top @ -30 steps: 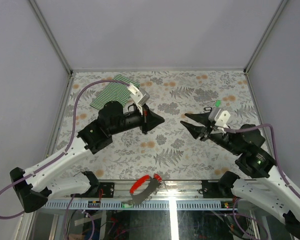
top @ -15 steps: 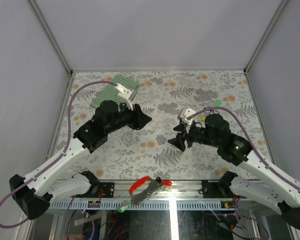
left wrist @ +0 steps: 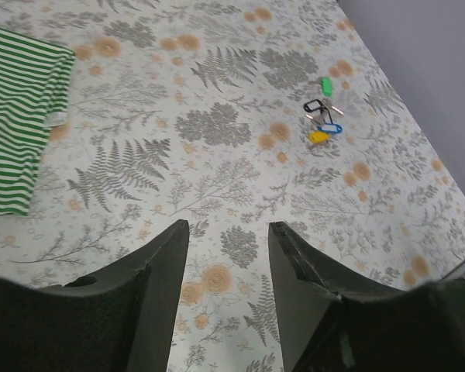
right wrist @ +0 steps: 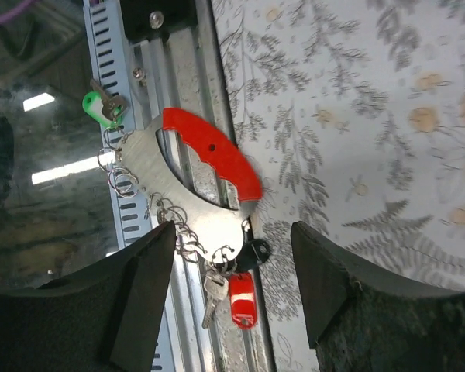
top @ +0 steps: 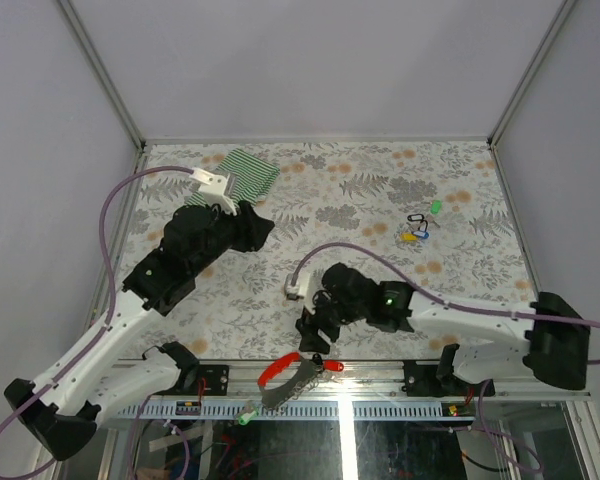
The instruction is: Put the keys on the keyring
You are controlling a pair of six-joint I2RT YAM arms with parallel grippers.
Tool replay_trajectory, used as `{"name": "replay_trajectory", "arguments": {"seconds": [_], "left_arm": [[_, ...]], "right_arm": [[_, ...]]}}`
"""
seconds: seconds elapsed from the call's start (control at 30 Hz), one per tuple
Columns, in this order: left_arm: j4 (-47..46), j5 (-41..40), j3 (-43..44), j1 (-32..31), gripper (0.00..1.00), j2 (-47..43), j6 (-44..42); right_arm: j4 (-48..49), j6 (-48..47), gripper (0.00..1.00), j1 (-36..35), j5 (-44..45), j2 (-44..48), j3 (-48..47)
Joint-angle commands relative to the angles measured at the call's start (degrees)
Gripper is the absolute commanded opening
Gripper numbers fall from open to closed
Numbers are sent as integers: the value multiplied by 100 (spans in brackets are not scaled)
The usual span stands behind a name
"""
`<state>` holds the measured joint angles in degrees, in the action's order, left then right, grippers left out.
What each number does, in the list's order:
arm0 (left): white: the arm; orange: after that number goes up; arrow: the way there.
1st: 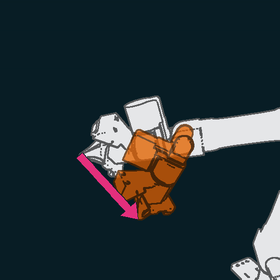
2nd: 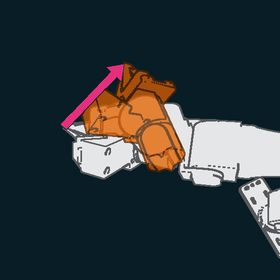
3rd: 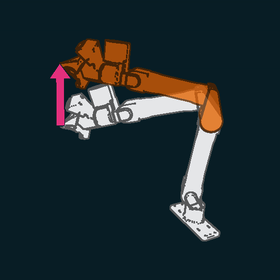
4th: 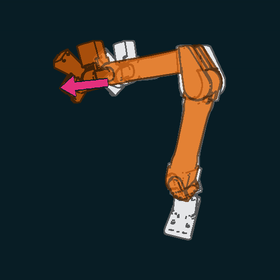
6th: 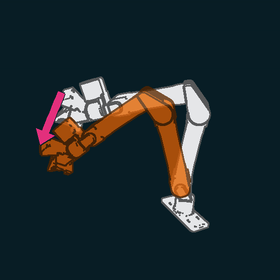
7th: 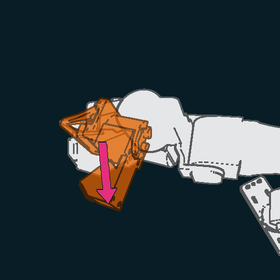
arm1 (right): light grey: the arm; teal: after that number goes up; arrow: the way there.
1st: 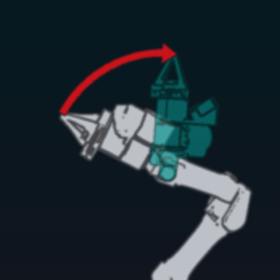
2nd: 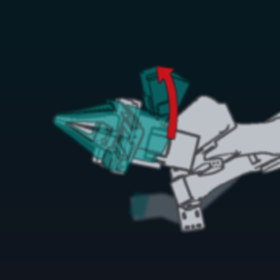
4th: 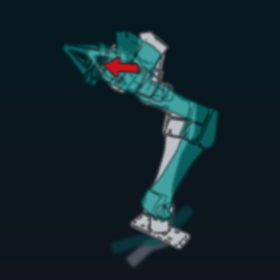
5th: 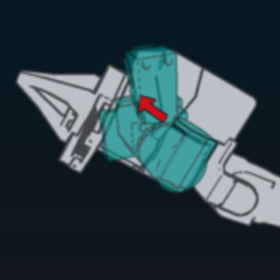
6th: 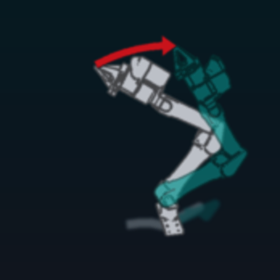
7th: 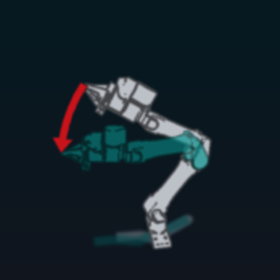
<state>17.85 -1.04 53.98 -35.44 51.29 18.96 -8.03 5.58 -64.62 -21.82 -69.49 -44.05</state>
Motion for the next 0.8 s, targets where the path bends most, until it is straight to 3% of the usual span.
{"name": "replay_trajectory", "arguments": {"seconds": [0.0,0.3,0.77], "left_arm": [[115,-546,98,130,47,-227,-191],[365,-631,213,195,48,-401,-331],[413,-630,232,219,48,-423,-367]], "right_arm": [[833,-83,68,-491,-72,-778,-46],[585,-1676,70,-636,-521,-2038,-650],[-332,-2830,64,-892,-16,-3112,-1373]]}}
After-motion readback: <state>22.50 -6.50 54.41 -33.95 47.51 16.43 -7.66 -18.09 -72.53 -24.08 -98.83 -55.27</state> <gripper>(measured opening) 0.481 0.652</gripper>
